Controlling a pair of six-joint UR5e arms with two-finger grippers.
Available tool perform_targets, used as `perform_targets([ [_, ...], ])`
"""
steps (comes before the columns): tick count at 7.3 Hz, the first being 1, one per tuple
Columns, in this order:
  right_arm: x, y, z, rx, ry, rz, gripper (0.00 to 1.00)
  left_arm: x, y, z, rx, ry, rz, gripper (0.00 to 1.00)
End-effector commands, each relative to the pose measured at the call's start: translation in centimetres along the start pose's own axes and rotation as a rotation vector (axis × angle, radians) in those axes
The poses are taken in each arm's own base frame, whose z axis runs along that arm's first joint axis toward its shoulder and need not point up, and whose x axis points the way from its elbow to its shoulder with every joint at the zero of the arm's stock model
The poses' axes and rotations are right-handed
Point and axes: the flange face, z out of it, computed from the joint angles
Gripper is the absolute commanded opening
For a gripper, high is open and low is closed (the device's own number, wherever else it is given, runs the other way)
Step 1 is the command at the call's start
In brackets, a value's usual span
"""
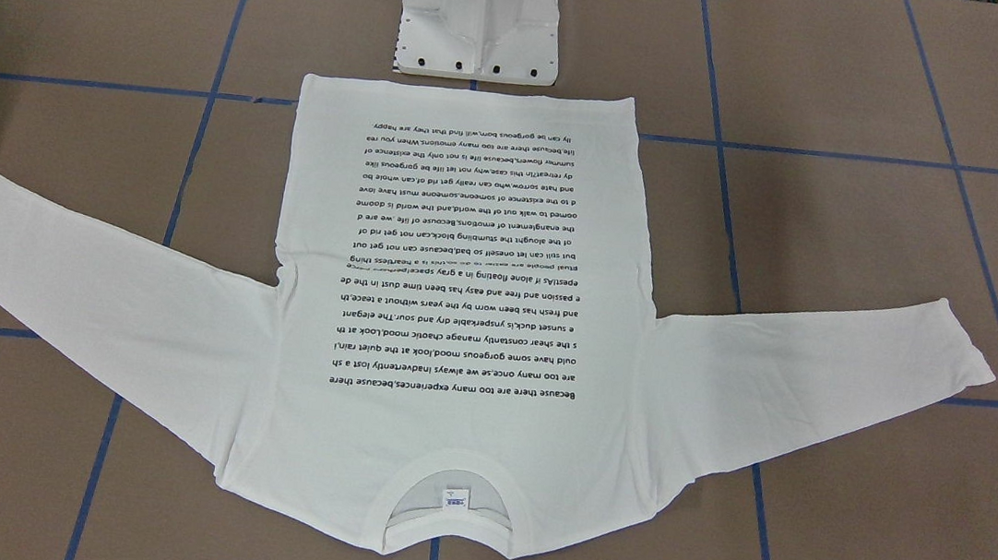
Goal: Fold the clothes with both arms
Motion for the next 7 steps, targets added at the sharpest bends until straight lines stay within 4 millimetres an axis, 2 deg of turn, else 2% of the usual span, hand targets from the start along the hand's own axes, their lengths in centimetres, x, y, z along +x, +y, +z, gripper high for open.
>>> perform_targets([
  [1,-1.9,1.3,4.8,0.045,-0.012,-0.012,1.00,0.5,-0.7,-0.4,0.038,0.000,0.031,1.00],
  [2,-2.2,1.5,5.7,0.057,-0.029,-0.005,1.00,0.3,-0.5,0.0,0.029,0.000,0.025,1.00],
  [3,-3.8,1.5,7.3,0.039,-0.027,-0.016,1.00,-0.2,-0.1,0.6,0.017,0.004,0.014,1.00],
  [7,-7.3,1.2,10.8,0.000,0.028,0.005,1.00,-0.2,0.0,0.6,0.016,0.007,0.014,1.00],
])
